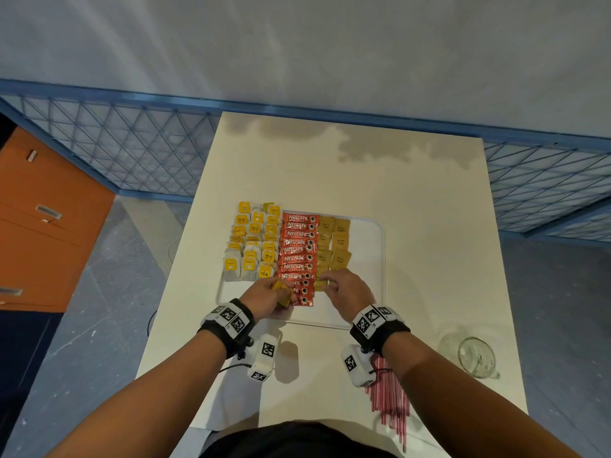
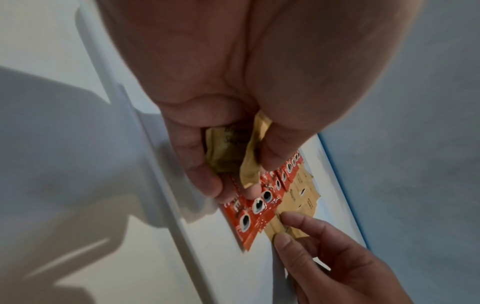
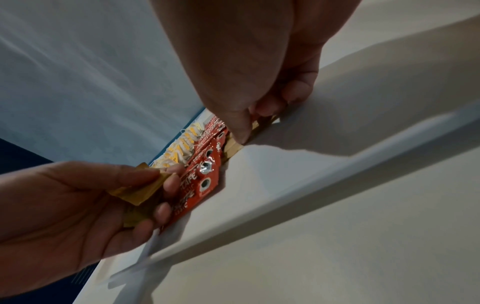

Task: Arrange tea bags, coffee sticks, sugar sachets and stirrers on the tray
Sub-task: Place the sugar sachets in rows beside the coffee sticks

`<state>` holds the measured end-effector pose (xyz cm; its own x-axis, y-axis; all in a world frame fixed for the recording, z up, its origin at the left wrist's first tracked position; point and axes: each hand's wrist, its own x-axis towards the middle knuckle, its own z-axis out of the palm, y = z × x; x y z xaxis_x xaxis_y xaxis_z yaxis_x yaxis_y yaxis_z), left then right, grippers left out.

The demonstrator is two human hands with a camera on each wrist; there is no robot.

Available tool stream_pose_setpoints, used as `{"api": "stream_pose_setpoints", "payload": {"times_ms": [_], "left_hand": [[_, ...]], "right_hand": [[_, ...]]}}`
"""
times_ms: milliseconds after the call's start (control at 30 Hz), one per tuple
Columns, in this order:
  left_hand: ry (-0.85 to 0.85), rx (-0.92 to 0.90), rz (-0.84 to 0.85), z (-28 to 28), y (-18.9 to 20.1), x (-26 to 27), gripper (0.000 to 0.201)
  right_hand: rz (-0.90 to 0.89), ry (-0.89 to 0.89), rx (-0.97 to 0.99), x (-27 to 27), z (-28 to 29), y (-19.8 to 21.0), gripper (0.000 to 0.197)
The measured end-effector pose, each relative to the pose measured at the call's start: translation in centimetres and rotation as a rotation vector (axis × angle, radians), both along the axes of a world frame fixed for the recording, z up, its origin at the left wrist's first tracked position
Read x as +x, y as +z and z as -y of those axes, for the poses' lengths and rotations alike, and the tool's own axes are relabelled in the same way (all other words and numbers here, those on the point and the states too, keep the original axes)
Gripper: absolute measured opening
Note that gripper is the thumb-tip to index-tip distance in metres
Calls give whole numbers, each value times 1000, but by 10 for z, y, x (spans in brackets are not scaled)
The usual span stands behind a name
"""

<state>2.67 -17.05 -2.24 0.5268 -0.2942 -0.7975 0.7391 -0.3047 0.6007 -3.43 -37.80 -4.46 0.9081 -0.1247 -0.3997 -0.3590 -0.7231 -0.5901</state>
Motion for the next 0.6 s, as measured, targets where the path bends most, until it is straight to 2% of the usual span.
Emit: {"api": "stream_pose_setpoints", "payload": {"times_ms": [167,333,467,600], "left_hand": [[73,-110,-58,3,8,2,29],[148,-294,-140,6,15,-1,42],[50,-377,-124,10,13,-7,38],[-54,-315,-51,13,16,-11,30]], "right_hand": [[42,-38,44,-3,1,2,22],[78,-95,219,-11,-3,7,19],[71,-176,373,-15,-8,13,16],[36,-240,442,-20,-8,10,27]]}}
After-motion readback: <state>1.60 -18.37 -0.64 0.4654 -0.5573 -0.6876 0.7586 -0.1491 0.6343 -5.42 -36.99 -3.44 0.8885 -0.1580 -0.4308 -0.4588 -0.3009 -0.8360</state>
